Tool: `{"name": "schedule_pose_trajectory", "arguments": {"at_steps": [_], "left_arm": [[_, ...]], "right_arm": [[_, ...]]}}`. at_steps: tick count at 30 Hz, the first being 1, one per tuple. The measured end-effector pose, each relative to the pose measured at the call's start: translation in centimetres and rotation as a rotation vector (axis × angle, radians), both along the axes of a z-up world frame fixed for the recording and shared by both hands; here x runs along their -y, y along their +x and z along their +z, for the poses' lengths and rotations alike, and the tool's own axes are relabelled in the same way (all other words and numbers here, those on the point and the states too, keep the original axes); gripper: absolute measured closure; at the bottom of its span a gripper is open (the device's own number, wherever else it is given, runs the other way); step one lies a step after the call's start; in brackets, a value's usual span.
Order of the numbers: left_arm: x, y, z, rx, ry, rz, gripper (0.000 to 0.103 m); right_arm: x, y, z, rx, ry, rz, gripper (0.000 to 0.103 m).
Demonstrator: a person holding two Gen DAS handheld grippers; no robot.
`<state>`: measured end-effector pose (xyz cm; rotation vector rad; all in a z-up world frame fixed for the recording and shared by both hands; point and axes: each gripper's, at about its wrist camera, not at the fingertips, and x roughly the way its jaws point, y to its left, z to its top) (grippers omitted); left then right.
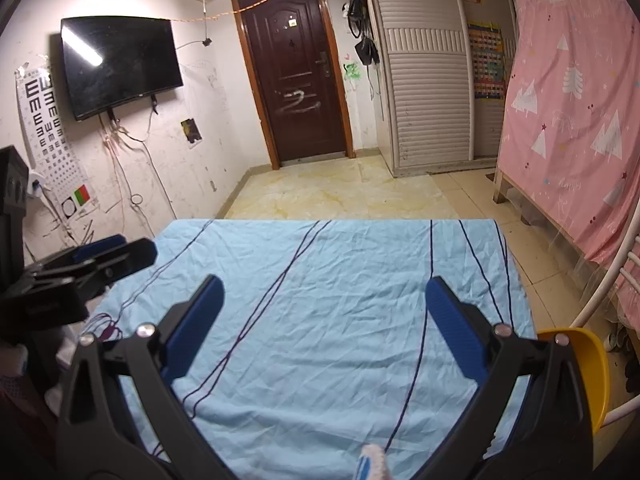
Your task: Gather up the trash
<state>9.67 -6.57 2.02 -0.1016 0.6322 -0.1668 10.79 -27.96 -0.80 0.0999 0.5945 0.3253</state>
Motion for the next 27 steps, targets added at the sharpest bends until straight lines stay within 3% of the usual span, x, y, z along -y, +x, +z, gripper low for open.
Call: {"name": "schedule_pose_trajectory", "arguments": {"at_steps": [27], "left_arm": [[0.11,-0.06,0.16,0.000,0.009,0.001,0.018]], "right_arm": [[0.03,-0.42,0.12,-0.003,-0.012,0.001,0.006]]}}
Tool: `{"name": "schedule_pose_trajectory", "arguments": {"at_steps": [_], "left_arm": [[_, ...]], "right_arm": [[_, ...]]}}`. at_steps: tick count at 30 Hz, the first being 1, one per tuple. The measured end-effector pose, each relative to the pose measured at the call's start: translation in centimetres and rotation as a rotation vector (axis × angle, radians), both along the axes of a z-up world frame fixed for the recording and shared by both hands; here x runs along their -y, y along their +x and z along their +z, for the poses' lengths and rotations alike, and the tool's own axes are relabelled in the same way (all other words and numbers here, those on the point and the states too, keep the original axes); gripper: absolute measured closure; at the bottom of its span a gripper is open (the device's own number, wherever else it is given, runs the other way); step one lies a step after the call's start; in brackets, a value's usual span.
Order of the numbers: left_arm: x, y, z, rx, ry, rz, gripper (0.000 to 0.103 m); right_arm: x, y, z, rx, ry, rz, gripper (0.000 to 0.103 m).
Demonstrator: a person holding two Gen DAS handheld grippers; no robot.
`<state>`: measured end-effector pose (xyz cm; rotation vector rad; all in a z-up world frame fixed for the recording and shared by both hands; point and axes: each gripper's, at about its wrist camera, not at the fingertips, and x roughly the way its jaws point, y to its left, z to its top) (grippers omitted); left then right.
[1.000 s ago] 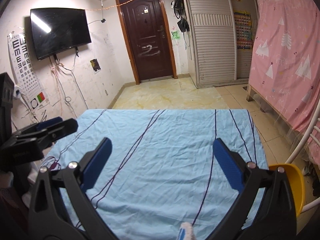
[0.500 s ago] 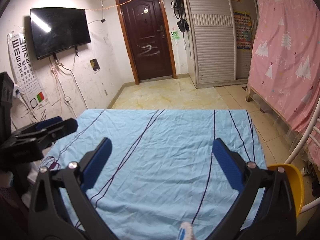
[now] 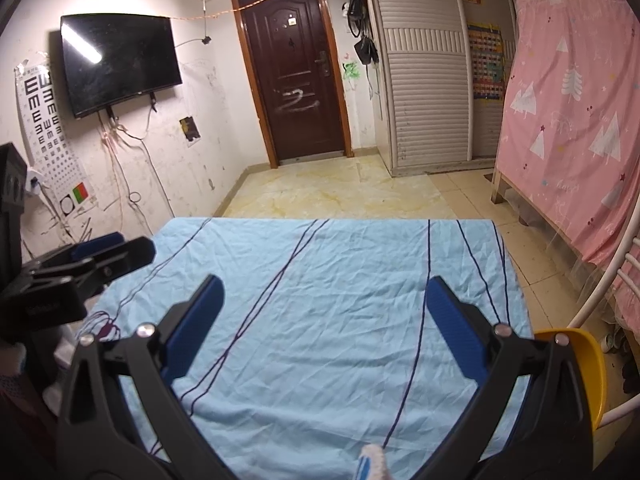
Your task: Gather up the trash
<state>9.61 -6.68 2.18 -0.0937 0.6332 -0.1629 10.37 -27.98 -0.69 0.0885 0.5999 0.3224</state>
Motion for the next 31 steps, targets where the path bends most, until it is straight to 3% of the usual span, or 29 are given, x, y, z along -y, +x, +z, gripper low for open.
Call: {"name": "schedule_pose_trajectory", "arguments": {"at_steps": [31], "left_arm": [[-0.60,0.36,-0.54,0.008,-0.010,0.012,0.018]], "right_arm": [[-0.69,0.22,0.23,-0.007,-0.010,0.001,0.006]]}}
